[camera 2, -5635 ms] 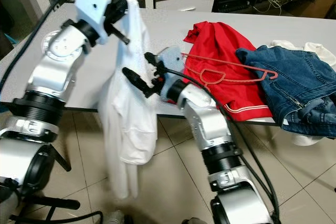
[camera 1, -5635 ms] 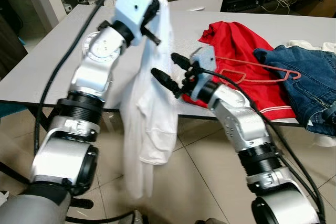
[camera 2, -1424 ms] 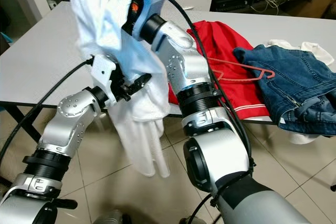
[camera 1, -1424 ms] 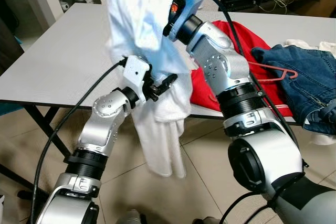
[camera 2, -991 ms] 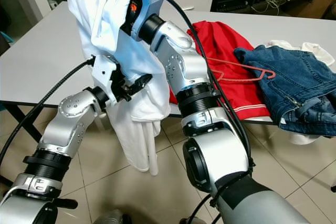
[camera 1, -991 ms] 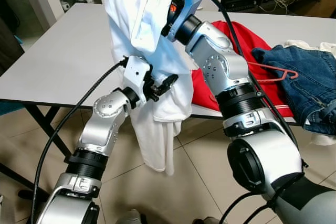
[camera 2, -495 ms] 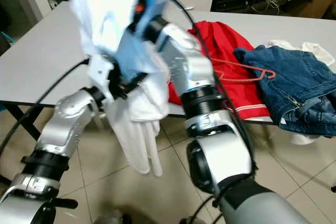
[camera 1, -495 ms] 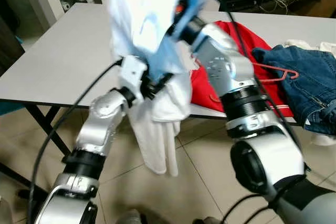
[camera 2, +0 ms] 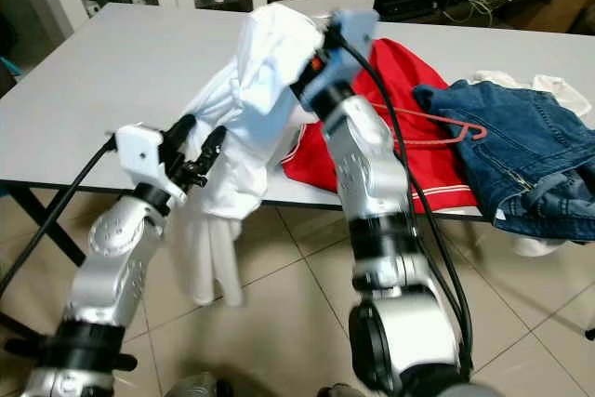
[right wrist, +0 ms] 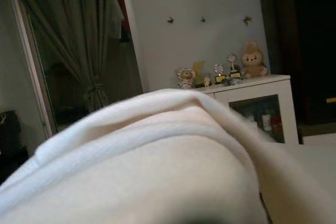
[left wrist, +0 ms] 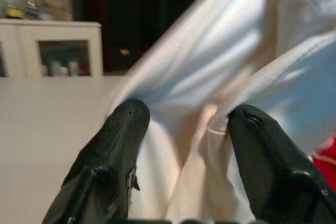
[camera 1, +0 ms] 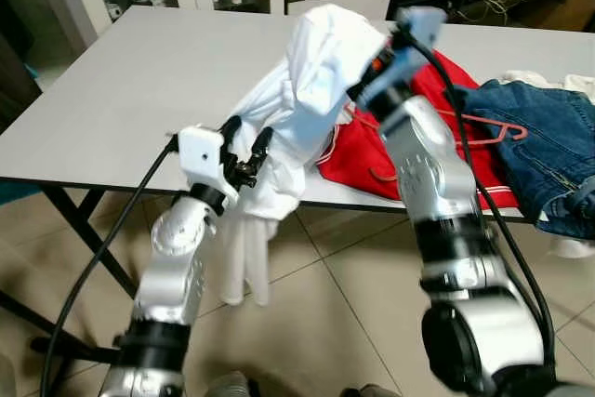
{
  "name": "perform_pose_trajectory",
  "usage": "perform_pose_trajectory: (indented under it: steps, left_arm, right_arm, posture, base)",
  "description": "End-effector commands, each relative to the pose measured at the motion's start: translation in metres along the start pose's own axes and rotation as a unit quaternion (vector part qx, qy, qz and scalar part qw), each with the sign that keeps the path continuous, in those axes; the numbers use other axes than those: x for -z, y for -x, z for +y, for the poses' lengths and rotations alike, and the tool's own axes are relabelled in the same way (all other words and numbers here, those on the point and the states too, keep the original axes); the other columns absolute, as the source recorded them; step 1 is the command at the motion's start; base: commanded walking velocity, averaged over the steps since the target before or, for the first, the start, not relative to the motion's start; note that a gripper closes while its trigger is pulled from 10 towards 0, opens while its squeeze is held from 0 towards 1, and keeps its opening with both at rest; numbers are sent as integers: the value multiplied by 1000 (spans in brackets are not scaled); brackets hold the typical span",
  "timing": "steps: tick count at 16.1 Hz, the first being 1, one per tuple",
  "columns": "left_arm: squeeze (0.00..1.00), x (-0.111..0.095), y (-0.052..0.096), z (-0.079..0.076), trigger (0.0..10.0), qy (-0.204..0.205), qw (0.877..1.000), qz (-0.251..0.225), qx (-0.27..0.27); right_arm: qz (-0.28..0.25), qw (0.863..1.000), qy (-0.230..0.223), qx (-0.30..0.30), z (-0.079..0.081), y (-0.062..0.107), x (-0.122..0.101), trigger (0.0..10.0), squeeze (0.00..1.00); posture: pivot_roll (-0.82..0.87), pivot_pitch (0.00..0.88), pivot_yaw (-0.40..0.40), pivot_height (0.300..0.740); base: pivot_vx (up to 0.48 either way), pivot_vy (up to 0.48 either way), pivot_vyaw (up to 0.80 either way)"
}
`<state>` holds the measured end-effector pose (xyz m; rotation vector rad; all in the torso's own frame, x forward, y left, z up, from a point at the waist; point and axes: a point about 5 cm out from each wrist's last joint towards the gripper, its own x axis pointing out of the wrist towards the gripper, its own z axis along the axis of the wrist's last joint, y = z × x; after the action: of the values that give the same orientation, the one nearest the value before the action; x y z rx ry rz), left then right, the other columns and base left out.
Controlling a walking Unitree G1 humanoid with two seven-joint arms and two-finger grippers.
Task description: Hang hanger
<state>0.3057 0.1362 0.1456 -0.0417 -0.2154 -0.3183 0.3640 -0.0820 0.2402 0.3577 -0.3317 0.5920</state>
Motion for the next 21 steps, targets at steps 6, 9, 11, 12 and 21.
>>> perform_pose_trajectory:
  steps: [6,9,11,12,21]
  left_arm:
    - [0,21,7,-27,10000,2,999,34,30]
    - [0,17,-2,-35,10000,0,997,25,67]
    - [0,24,-1,-47,10000,-4,989,57,138]
    - [0,33,1,-53,10000,-15,980,85,178]
    - [0,19,-21,-20,10000,1,996,51,67]
  right_arm:
    - [-58,993,-14,-99,46,2,-17,0,0]
    - [-73,991,2,-115,57,-22,-30,0,0]
    - [-85,989,12,-119,59,-39,-45,0,0]
    - [-93,987,8,-131,63,-43,-50,0,0]
    - [-40,999,10,-5,19,-27,-19,0,0]
  posture:
    - [-10,0,23,740]
    - [-12,0,25,740]
    - [6,0,14,740]
    - [16,0,10,740]
    - [29,0,10,740]
  base:
    - [0,0,0]
    - [0,0,0]
    - [0,0,0]
    - [0,0,0]
    - [0,0,0]
